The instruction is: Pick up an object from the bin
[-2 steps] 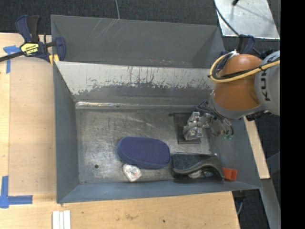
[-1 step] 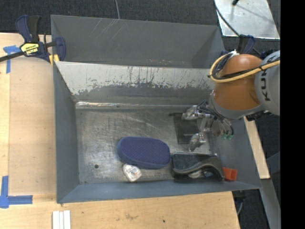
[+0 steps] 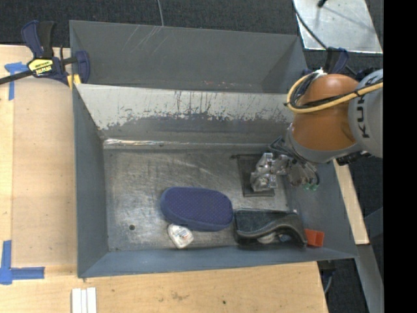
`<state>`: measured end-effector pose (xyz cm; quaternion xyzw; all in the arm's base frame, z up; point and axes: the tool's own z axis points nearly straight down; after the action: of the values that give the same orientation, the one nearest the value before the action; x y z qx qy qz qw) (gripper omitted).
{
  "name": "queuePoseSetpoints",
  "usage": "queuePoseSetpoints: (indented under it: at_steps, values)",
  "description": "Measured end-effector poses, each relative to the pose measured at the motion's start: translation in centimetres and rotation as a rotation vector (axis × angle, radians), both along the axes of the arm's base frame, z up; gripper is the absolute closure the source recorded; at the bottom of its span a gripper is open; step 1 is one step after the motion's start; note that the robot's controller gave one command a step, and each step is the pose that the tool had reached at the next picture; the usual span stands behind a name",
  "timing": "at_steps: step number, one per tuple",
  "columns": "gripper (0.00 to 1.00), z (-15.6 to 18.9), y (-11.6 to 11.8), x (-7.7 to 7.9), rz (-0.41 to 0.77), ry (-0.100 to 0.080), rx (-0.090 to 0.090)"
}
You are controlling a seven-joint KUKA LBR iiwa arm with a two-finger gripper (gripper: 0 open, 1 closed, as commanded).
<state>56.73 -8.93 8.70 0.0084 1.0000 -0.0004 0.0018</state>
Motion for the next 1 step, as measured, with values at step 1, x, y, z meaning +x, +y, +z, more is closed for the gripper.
queuePoseSetpoints:
  at_steps: [1]
  values:
    - [0.0,0.0,0.0,0.0,0.0,0.0,0.0]
